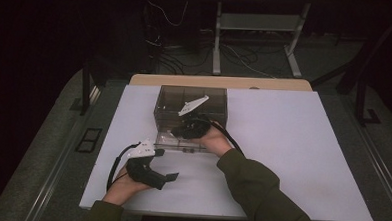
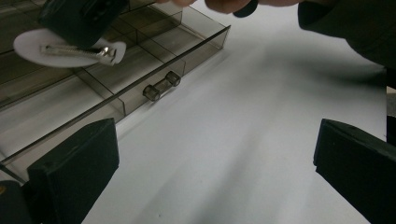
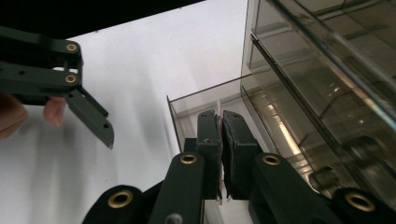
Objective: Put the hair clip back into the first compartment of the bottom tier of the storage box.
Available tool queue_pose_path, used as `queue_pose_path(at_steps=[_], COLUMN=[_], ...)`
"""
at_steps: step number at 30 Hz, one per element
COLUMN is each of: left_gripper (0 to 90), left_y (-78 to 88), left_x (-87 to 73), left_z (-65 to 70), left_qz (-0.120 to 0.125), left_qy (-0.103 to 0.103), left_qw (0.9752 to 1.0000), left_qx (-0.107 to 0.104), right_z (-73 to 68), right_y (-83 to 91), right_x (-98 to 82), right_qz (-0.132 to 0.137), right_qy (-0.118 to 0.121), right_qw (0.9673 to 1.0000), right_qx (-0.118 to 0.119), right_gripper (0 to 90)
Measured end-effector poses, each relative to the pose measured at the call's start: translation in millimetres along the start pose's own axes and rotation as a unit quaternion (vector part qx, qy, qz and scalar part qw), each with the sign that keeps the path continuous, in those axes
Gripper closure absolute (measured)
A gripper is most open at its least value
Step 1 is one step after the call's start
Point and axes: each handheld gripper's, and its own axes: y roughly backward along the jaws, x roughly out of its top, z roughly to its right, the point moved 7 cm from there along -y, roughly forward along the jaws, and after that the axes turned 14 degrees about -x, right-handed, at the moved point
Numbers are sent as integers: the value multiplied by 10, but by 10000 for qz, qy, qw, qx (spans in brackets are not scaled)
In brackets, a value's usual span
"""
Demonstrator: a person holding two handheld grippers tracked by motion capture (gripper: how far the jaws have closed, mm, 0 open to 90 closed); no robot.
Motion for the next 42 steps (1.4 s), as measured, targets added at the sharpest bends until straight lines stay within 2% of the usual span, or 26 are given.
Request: queue_pose_path(at_steps=[3,5,8,9,10,12,13,14,15,21,27,28,31,34,35,36,37,39,42], left_gripper=[0,0,0,0,0,0,0,0,0,0,0,0,0,0,0,0,0,0,0], left_y=[0,0,-2,-2,-2,-2,-2,-2,-2,-3,-2,-2,-3,-4,-4,-7,-7,-16,-38], left_x=[-1,-1,-2,-2,-2,-1,-2,-1,-2,-3,-3,-4,-3,-2,-1,1,4,10,15], left_z=[3,4,4,4,3,3,3,4,3,2,3,3,6,1,0,-3,-6,-5,-1], left_qz=[3,-1,-7,-6,-6,-2,-5,-4,-7,-12,-8,-9,8,10,14,25,21,16,23], left_qy=[8,7,5,4,4,7,4,7,7,7,1,1,35,46,50,44,35,42,49], left_qw=[10000,10000,10000,10000,10000,10000,10000,10000,10000,10000,10000,10000,10000,10000,10000,10000,10000,10000,10000], left_qx=[-3,-7,-9,-10,-9,-11,-9,-11,-10,-13,-12,-12,-1,1,2,7,13,16,-1], right_z=[4,-17,-16,-31,-24,-49,-34,-62,-45,-45,-77,-65,-83,-92,-98,-89,-96,-77,-61], right_y=[-64,-108,-170,-185,-203,-229,-245,-255,-268,-284,-261,-257,-216,-154,-128,-100,-67,-4,82], right_x=[-5,-3,-18,-15,-21,-20,-30,-24,-35,-46,-52,-63,-66,-64,-58,-60,-54,-63,-84], right_qz=[-27,-43,-108,-111,-116,-156,-169,-183,-198,-236,-294,-306,-320,-294,-285,-256,-234,-167,-120], right_qy=[77,-7,39,-24,51,-25,102,-13,109,90,-53,54,29,26,-50,11,-77,-8,-27], right_qw=[10000,10000,9999,9999,9999,9999,9998,9998,9997,9997,9995,9995,9994,9995,9995,9996,9997,9998,9999], right_qx=[-24,13,0,20,-1,27,0,30,2,7,96,88,130,128,108,107,81,67,17], right_gripper=[850,849,850,849,849,850,849,849,845,807,751,741,717,688,675,661,654,639,595])
